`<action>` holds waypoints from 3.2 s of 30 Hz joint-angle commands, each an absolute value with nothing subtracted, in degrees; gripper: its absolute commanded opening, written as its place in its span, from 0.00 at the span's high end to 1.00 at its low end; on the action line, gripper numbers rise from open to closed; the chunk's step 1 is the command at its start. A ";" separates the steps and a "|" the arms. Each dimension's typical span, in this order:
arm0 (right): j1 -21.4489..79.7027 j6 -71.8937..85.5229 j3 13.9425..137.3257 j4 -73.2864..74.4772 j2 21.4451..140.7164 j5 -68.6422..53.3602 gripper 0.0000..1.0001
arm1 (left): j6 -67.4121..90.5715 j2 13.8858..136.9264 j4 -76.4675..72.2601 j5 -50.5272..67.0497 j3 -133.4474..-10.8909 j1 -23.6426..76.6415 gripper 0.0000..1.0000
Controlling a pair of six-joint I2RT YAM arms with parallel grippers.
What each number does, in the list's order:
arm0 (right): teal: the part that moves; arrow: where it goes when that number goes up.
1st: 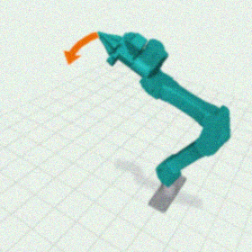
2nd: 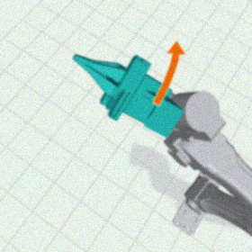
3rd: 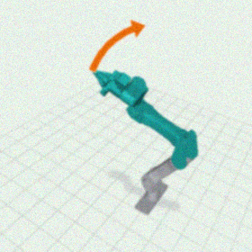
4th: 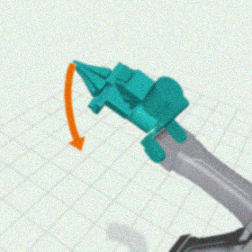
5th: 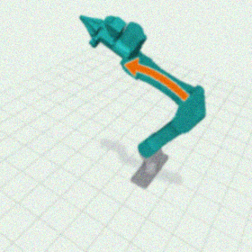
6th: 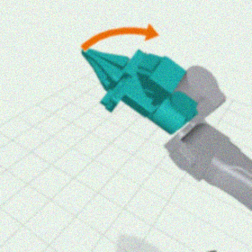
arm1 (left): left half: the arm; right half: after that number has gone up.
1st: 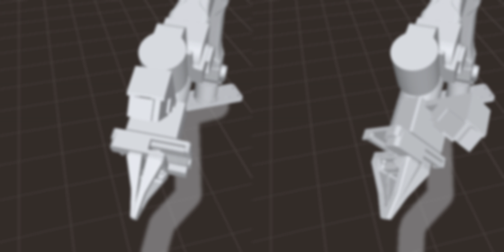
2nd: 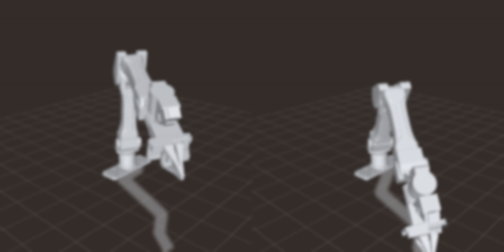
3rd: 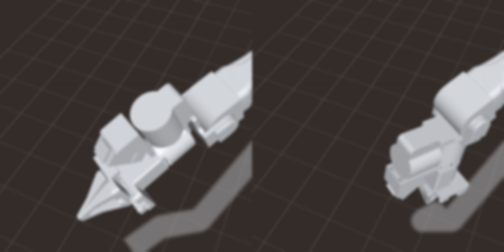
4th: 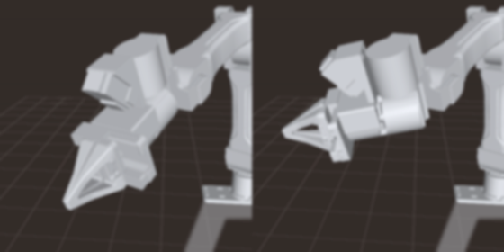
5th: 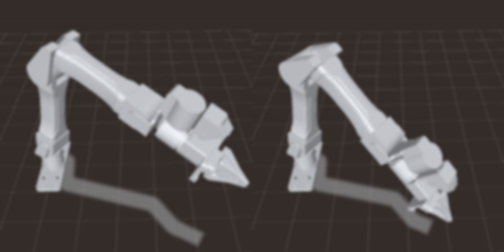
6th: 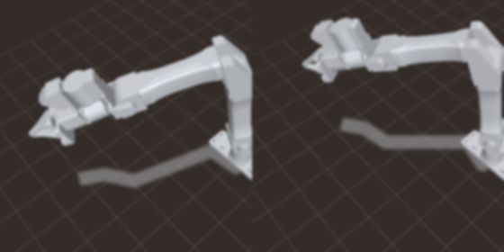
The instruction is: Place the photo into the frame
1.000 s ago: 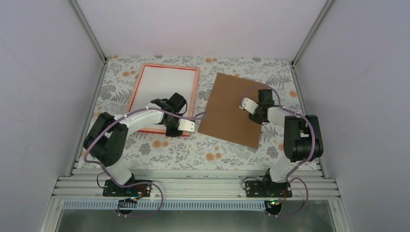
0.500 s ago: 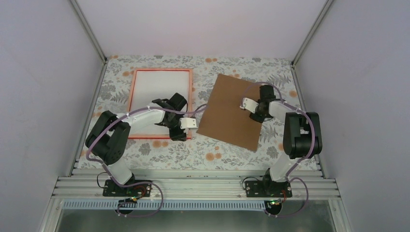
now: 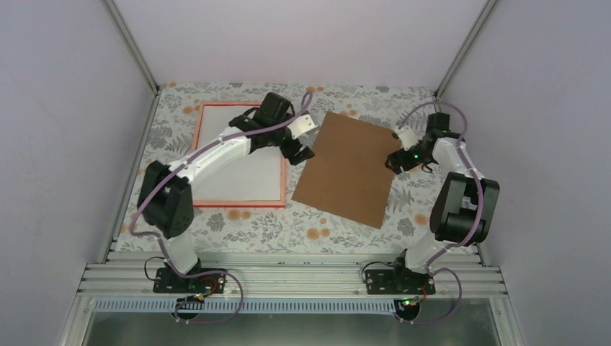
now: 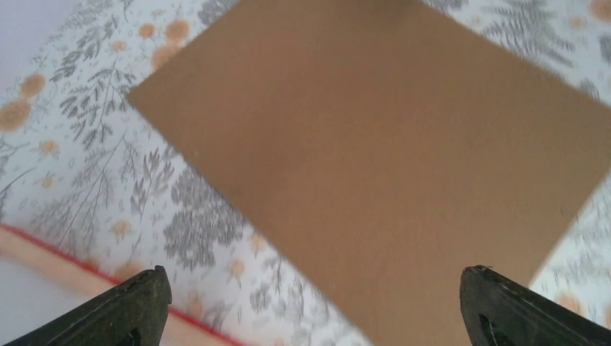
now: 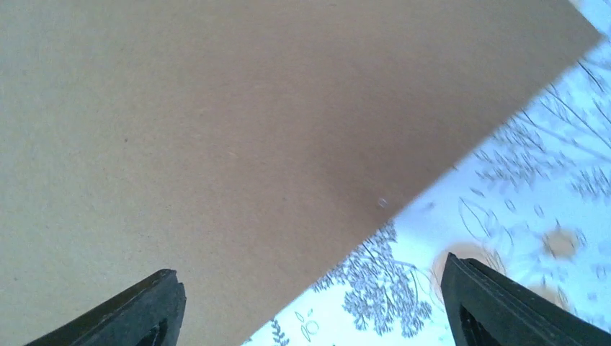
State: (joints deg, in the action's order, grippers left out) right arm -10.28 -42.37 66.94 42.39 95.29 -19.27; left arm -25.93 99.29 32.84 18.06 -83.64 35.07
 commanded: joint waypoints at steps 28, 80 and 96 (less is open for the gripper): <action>-26.70 -2.19 59.66 36.84 113.12 -48.33 0.13 | 3.86 132.31 31.28 25.45 -100.94 33.05 0.03; -9.12 -0.58 65.12 31.40 120.69 -49.11 0.39 | 3.64 110.60 25.85 42.53 -73.08 12.80 0.22; -5.19 -4.51 62.75 31.23 114.94 -44.80 0.57 | 6.23 114.54 24.23 47.99 -71.20 14.33 0.32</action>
State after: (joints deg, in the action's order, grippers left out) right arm -6.96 -3.22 63.81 29.85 113.45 -51.27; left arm 4.58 112.44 25.28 45.98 -71.33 13.80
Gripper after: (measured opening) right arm 0.437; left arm 0.683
